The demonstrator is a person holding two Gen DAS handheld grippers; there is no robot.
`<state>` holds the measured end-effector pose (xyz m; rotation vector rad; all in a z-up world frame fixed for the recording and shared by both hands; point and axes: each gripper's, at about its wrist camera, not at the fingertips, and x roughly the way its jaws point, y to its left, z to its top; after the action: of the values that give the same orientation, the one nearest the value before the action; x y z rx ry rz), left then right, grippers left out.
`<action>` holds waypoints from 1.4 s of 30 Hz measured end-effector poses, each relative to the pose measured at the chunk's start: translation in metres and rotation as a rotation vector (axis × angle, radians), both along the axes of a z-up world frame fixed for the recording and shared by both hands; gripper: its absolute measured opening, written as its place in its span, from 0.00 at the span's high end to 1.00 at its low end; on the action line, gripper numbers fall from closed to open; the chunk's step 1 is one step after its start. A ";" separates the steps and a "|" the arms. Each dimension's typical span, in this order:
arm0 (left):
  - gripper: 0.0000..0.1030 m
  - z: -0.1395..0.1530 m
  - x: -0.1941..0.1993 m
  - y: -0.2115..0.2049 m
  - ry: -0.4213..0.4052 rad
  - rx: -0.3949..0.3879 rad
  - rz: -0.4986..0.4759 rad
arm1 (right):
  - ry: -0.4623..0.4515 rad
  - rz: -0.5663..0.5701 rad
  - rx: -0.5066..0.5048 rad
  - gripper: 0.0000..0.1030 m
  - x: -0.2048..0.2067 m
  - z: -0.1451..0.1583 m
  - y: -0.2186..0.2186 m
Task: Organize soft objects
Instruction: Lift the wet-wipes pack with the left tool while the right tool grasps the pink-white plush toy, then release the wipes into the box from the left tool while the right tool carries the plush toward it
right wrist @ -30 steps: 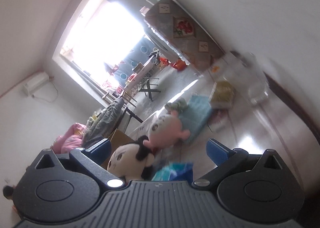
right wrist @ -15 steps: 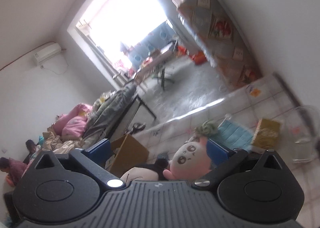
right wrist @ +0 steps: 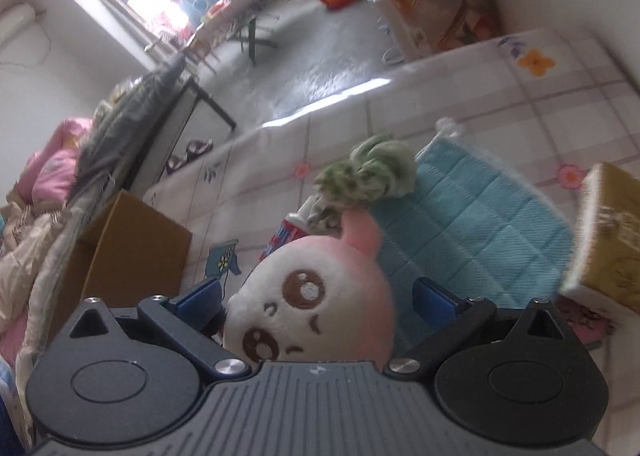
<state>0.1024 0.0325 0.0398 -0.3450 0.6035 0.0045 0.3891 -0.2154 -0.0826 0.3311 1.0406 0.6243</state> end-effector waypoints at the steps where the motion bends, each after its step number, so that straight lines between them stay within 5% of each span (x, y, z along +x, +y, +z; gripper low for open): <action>1: 0.27 -0.001 0.000 0.004 0.002 -0.001 0.012 | -0.001 0.008 -0.019 0.00 -0.001 -0.001 0.004; 6: 0.27 -0.005 -0.009 0.026 0.004 -0.020 0.044 | -0.012 0.021 -0.056 0.14 -0.010 -0.003 0.011; 13: 0.27 -0.009 -0.018 0.041 0.006 -0.050 0.079 | -0.012 -0.033 -0.053 0.17 -0.024 0.005 -0.005; 22: 0.27 -0.007 -0.044 0.056 -0.016 -0.084 0.121 | 0.113 -0.172 0.215 0.17 -0.054 0.020 -0.088; 28: 0.27 0.000 -0.067 0.072 -0.050 -0.096 0.159 | 0.046 -0.181 0.267 0.17 -0.091 0.059 -0.102; 35: 0.27 0.013 -0.095 0.106 -0.092 -0.053 0.256 | -0.143 -0.019 0.319 0.16 -0.130 0.139 -0.055; 42: 0.27 0.007 -0.088 0.143 -0.032 -0.019 0.298 | -0.152 0.238 0.400 0.16 -0.138 0.169 0.052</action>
<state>0.0142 0.1754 0.0465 -0.4500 0.5159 0.2785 0.2511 -0.1631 0.0868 0.5044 0.8108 1.0608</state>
